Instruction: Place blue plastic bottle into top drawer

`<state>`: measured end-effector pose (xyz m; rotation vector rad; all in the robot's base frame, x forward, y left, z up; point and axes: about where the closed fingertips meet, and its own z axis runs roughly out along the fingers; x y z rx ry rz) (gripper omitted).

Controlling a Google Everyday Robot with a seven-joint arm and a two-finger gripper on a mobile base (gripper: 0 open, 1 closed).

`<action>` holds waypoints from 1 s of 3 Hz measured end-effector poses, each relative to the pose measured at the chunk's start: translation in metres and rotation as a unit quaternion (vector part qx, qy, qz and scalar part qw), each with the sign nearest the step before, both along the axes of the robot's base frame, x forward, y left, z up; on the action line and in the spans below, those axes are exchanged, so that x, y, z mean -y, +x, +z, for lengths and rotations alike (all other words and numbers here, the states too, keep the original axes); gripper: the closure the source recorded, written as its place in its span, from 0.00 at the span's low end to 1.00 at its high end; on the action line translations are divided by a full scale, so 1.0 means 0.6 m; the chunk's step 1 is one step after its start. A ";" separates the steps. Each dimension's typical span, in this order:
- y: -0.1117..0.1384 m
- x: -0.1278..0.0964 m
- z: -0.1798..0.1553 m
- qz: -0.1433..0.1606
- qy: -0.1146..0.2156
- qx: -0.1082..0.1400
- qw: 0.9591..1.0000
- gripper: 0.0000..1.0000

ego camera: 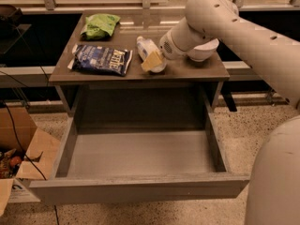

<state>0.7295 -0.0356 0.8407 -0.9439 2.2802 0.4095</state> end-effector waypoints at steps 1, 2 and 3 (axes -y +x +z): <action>-0.005 -0.001 0.018 -0.003 -0.016 0.009 1.000 0.73; -0.022 -0.004 0.052 0.009 -0.018 0.035 0.999 0.96; -0.089 0.003 0.099 0.037 0.007 0.077 0.996 1.00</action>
Offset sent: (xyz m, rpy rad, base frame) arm -0.0261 0.0015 0.0614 -0.0433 -0.1436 0.0456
